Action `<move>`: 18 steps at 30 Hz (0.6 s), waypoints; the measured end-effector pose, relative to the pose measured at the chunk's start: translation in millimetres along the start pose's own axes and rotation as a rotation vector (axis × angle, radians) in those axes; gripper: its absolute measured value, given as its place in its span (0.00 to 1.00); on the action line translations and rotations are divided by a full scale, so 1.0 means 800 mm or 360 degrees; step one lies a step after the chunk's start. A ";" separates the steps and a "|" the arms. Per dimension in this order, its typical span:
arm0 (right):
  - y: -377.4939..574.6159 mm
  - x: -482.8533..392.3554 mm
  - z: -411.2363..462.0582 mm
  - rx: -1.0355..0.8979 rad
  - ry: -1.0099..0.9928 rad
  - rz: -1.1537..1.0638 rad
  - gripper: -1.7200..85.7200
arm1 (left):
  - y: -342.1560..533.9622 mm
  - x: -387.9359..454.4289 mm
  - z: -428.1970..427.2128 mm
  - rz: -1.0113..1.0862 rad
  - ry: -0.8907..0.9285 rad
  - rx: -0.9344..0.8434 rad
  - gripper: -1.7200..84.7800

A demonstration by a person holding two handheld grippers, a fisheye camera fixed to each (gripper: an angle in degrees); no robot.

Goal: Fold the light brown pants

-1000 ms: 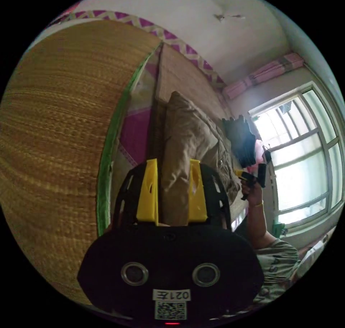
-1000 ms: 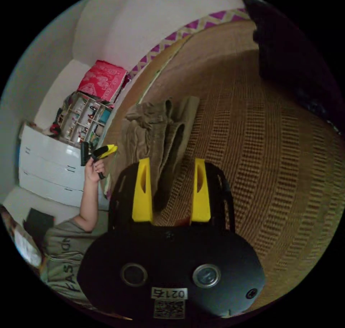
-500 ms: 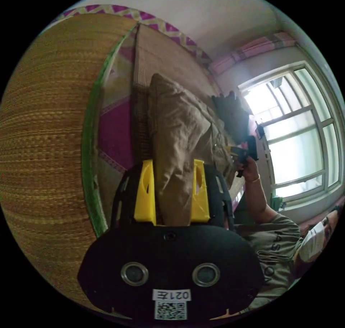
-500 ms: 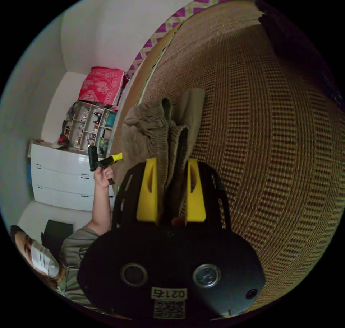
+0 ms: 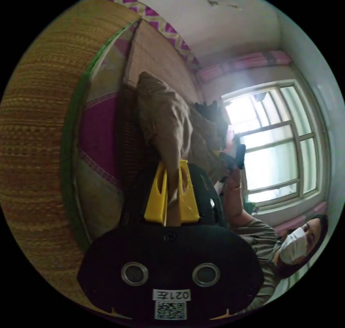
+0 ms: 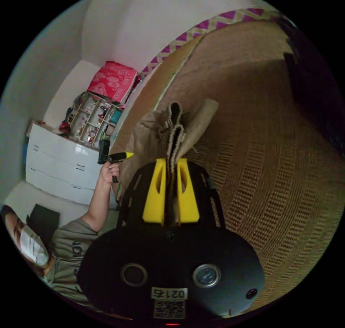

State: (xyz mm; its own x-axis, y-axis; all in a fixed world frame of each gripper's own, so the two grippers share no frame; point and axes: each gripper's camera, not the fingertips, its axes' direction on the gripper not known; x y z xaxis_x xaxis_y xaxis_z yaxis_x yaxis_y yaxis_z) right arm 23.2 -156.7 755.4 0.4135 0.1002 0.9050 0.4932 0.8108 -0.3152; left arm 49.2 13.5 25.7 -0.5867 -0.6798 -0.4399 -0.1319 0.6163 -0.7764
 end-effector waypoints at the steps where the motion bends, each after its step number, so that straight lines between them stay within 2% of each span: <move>1: -0.004 -0.015 0.001 -0.0002 0.0011 -0.0036 0.08 | 0.005 0.004 -0.008 0.0002 0.0008 0.0028 0.06; 7: -0.093 -0.174 0.067 -0.0087 0.0045 -0.0373 0.08 | 0.040 0.041 -0.143 0.0045 -0.0140 0.0398 0.06; 13: -0.228 -0.306 0.225 -0.0112 -0.0038 -0.0577 0.08 | 0.043 0.027 -0.272 -0.0100 -0.0363 0.0860 0.06; 16: -0.257 -0.346 0.291 -0.0077 0.0135 -0.0605 0.11 | 0.052 0.005 -0.292 -0.0323 -0.0551 0.0971 0.08; 18: -0.241 -0.355 0.318 -0.0112 0.0191 -0.0623 0.15 | 0.090 0.009 -0.295 -0.0583 -0.0854 0.1038 0.09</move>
State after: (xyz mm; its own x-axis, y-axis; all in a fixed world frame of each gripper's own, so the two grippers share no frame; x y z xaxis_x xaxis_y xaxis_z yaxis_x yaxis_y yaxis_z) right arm -384.2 -194.9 631.9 0.2685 -0.2790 0.9220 0.6805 0.7324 0.0235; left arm -153.2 146.7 73.3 -0.1266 -0.9820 -0.1400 0.3360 0.0904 -0.9375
